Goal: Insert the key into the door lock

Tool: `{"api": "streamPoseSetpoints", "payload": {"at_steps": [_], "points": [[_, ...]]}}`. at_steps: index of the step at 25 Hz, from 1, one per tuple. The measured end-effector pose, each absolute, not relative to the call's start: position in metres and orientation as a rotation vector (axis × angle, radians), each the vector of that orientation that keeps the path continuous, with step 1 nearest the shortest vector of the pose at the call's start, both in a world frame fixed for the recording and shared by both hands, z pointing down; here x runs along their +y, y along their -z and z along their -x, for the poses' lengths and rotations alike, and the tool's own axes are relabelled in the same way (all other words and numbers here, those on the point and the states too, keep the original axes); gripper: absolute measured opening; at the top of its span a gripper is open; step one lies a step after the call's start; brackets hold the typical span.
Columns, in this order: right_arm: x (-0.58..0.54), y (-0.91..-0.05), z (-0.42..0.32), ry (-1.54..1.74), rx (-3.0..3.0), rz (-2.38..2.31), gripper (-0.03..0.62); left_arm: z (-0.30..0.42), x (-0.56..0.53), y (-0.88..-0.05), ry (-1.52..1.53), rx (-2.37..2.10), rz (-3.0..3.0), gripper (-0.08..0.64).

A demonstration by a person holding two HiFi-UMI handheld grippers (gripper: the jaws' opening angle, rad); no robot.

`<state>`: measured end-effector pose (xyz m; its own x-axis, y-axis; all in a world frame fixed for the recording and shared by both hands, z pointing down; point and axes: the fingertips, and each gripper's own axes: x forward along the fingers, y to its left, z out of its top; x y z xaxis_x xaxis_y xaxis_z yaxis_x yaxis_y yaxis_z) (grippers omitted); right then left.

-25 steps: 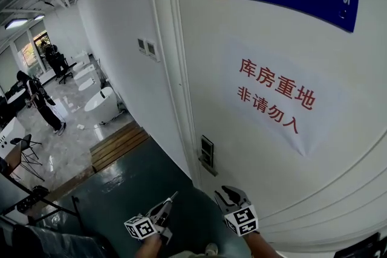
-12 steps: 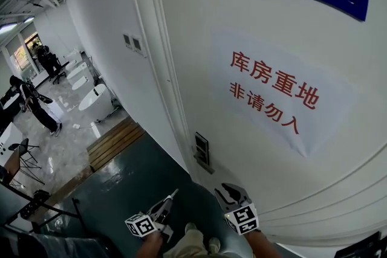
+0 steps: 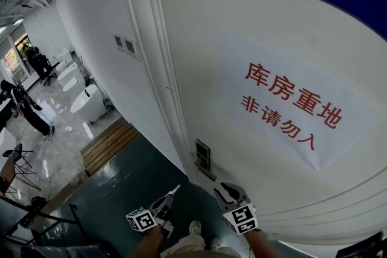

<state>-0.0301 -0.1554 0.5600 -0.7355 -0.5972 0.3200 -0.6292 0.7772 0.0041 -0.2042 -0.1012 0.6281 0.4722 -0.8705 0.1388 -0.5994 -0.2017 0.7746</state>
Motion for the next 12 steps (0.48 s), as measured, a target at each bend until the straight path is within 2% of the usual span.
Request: {"api": "streamPoseSetpoints", "payload": {"at_steps": [12], "points": [[-0.185,-0.566,0.047,-0.134,-2.605,-1.002,0.109,0.215,-0.153,-0.655,0.415,-1.110,-1.891,0.034]]}}
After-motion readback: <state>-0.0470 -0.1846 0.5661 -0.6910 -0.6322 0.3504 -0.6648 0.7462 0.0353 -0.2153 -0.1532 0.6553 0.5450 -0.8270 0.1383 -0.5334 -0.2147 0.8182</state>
